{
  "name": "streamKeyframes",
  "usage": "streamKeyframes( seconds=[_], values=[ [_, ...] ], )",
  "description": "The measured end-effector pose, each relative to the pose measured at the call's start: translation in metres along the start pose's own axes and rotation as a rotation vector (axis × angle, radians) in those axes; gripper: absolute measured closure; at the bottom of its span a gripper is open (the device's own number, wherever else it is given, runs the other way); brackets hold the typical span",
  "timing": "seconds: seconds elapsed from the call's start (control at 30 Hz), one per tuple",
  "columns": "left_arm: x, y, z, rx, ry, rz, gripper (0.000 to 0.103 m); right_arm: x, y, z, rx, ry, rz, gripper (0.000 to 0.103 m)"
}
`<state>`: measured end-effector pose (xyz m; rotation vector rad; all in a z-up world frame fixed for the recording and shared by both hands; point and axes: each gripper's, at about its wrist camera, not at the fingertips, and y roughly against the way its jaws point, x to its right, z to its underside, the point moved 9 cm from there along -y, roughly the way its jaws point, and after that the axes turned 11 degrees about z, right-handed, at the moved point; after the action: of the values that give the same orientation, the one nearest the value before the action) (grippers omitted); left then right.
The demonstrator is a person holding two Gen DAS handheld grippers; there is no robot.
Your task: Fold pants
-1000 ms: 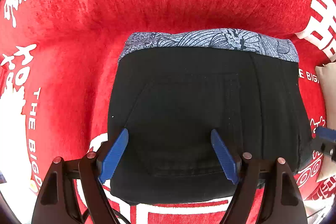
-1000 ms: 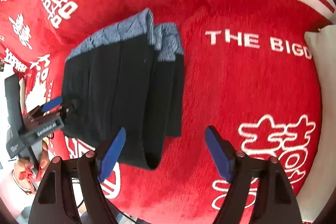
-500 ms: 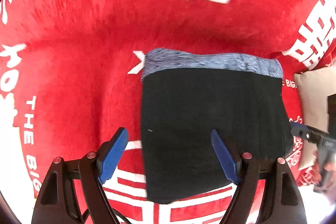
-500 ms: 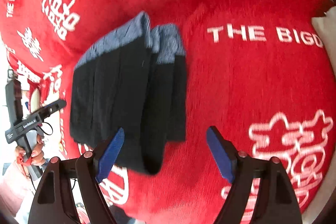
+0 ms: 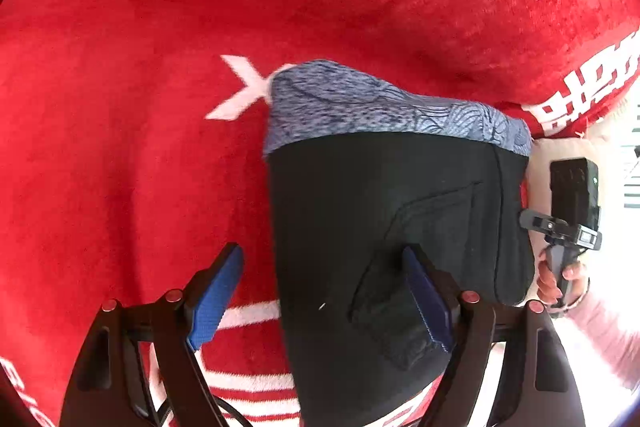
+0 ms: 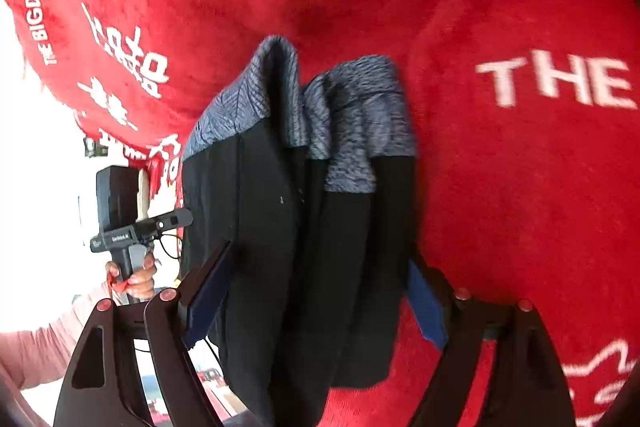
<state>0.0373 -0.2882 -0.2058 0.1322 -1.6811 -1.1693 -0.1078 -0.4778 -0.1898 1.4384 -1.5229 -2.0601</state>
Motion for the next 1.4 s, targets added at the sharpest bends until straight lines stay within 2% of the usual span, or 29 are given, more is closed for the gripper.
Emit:
streamKeyframes(
  seconds=[0.13,0.17,0.23,0.3,0.4,0.5,0.67,0.83,1.03,1.13,1.2,1.3,1.4],
  values=[
    [0.008,-0.014,-0.006,0.0,-0.013,0.004,0.021,-0.001,-0.005,-0.001,-0.018,-0.024,-0.013,0.02],
    [0.013,-0.016,-0.007,0.011,-0.022,-0.009,0.024,-0.002,-0.004,-0.001,-0.023,-0.031,-0.006,0.021],
    [0.021,-0.016,-0.007,0.028,-0.039,-0.028,0.03,0.002,0.004,0.004,-0.026,-0.041,0.029,0.027],
    [0.029,-0.011,-0.006,0.048,-0.052,-0.044,0.041,-0.005,0.005,0.004,-0.02,-0.046,0.032,0.045],
    [0.041,-0.001,-0.005,0.071,-0.045,-0.05,0.053,-0.013,0.015,0.007,-0.004,-0.069,0.004,0.054],
    [0.051,0.011,0.002,0.079,-0.054,-0.06,0.055,-0.012,0.03,0.01,0.009,-0.111,-0.044,0.061],
    [0.067,0.025,0.023,0.076,-0.049,-0.057,0.055,-0.019,0.049,0.027,0.009,-0.115,-0.085,0.062],
    [0.08,0.041,0.051,0.08,-0.059,-0.081,0.055,-0.028,0.062,0.059,0.004,-0.126,-0.121,0.062],
    [0.064,0.04,0.091,0.035,-0.053,-0.12,0.055,-0.033,0.055,0.098,-0.019,-0.145,-0.107,0.062],
    [0.043,0.03,0.107,0.008,-0.048,-0.141,0.054,-0.026,0.034,0.114,-0.031,-0.141,-0.058,0.061],
    [0.031,0.025,0.112,0.024,-0.048,-0.165,0.042,-0.018,0.025,0.123,-0.022,-0.127,-0.005,0.058],
    [0.024,0.029,0.11,0.064,-0.064,-0.229,0.025,-0.011,0.024,0.128,0.027,-0.123,0.071,0.049],
    [0.027,0.034,0.111,0.087,-0.115,-0.332,0.021,-0.016,0.025,0.127,0.061,-0.089,0.178,0.044]
  ],
)
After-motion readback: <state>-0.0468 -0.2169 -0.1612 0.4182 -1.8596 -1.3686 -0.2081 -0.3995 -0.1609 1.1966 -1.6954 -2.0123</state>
